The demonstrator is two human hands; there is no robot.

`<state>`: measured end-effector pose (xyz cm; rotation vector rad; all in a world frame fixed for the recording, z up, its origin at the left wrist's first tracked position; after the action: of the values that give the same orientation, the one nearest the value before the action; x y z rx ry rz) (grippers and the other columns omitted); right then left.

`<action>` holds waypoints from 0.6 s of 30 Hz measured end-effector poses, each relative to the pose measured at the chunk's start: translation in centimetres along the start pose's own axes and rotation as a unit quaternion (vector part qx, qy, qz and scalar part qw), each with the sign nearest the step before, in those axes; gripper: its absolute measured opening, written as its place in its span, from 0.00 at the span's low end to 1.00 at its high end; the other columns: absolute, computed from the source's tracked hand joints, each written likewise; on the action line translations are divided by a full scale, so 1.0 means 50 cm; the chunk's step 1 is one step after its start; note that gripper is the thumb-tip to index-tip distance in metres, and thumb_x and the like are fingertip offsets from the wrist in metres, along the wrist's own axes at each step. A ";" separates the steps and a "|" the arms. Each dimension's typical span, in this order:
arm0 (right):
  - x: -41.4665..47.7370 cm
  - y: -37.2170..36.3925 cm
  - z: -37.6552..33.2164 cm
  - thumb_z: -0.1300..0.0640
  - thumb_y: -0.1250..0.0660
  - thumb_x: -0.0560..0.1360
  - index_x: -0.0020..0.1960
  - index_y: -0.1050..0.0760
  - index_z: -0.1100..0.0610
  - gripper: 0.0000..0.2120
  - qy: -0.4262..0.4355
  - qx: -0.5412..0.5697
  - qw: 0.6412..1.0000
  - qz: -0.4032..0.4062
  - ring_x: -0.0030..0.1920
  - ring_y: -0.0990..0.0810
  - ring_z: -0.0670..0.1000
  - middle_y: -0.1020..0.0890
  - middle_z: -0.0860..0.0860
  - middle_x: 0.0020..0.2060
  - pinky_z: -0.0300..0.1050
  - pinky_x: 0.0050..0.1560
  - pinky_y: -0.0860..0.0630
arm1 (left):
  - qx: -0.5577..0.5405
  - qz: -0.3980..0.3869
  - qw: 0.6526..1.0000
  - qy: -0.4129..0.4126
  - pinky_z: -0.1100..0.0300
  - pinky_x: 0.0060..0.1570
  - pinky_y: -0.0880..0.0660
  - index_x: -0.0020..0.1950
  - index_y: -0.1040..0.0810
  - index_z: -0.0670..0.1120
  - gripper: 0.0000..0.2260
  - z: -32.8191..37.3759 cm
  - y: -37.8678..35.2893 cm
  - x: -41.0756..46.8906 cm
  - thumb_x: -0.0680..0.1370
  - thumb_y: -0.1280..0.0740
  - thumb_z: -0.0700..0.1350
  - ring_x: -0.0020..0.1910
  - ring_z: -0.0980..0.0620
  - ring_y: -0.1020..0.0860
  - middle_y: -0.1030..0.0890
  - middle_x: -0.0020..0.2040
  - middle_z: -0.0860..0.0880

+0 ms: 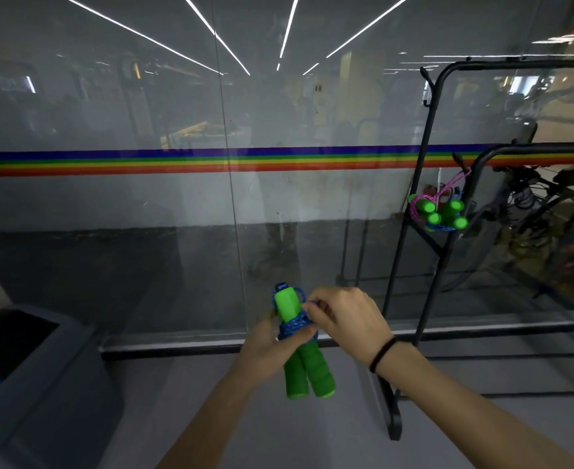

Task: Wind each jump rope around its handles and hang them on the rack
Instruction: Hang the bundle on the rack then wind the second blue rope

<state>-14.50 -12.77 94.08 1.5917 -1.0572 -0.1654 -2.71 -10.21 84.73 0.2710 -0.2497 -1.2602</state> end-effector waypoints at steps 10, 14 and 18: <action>0.011 0.039 0.089 0.50 0.38 0.75 0.49 0.24 0.52 0.08 -0.098 -0.003 0.995 0.016 0.50 0.21 0.58 0.17 0.55 0.45 0.49 0.45 0.27 | 0.094 0.120 0.965 -0.213 0.67 0.60 0.43 0.64 0.30 0.48 0.38 0.114 -0.010 0.049 0.59 0.32 0.65 0.63 0.58 0.37 0.34 0.63 0.55; 0.039 0.052 0.158 0.52 0.35 0.73 0.43 0.24 0.53 0.05 -0.128 0.078 0.988 0.046 0.43 0.20 0.55 0.17 0.54 0.38 0.47 0.41 0.26 | 0.033 0.160 0.972 -0.171 0.62 0.58 0.38 0.62 0.31 0.41 0.35 0.128 -0.032 0.110 0.60 0.20 0.46 0.63 0.47 0.32 0.31 0.62 0.45; 0.088 0.041 0.245 0.56 0.32 0.72 0.34 0.28 0.47 0.09 -0.155 0.202 0.965 0.060 0.33 0.24 0.39 0.21 0.45 0.31 0.30 0.35 0.31 | 0.047 0.160 0.965 -0.202 0.57 0.61 0.36 0.64 0.31 0.43 0.36 0.161 -0.069 0.178 0.60 0.20 0.44 0.63 0.47 0.32 0.30 0.62 0.44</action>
<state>-20.57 -24.47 93.60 1.8981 -1.5008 -0.1236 -5.92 -20.22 91.46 0.0473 -0.6783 -0.9730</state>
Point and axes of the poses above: each hand's wrist, its own x-axis towards the middle knuckle, its own y-axis out of the back of the hand, z = x × y, the point moved 9 cm from there along x, towards the middle knuckle
